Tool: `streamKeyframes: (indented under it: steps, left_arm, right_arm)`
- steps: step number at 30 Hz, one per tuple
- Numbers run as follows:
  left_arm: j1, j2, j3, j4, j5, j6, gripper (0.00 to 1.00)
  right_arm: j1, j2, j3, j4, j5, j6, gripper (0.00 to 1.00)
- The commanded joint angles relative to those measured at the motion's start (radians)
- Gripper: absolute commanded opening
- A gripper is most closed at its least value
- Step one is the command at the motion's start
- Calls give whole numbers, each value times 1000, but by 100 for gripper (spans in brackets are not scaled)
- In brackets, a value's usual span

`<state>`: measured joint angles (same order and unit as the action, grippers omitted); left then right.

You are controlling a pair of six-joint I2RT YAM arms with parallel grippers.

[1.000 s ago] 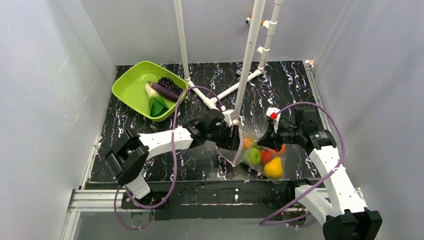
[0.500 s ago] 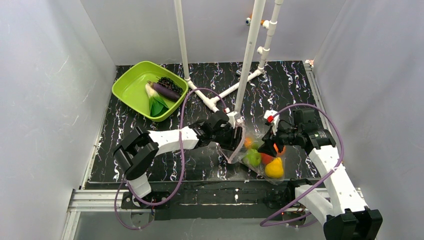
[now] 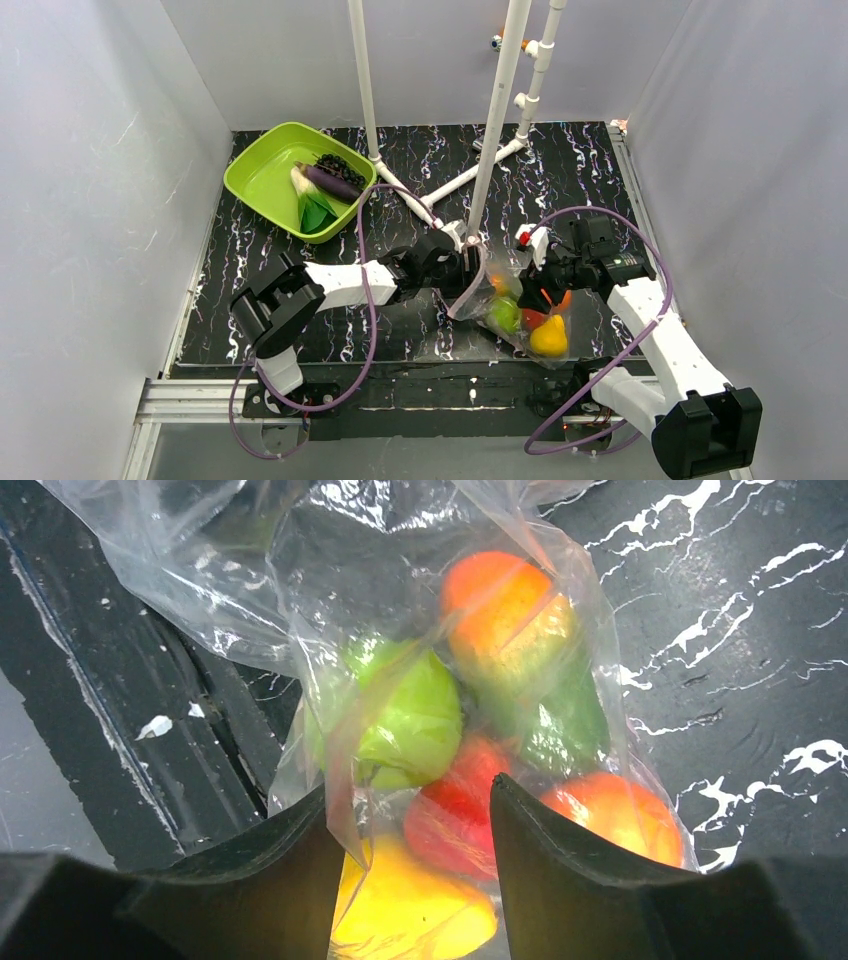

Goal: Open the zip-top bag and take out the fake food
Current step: Pick up the fake fruit from the zipper food storage bag.

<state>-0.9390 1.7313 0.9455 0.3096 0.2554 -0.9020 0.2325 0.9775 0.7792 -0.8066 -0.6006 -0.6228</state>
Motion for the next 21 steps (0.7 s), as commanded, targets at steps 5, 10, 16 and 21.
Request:
streamKeyframes:
  steps: [5, 10, 16, 21]
  left_arm:
    - [-4, 54, -34, 107, -186, -234, 58]
    - [-17, 73, -36, 141, -241, -305, 60]
    - [-39, 96, -40, 201, -260, -356, 62]
    - [-42, 103, -41, 228, -194, -357, 62]
  right_arm:
    - [5, 15, 13, 45, 81, 4, 52]
    - [18, 47, 50, 35, 90, -40, 19]
    - [94, 113, 133, 3, 102, -90, 1]
    - [157, 154, 198, -13, 93, -102, 1]
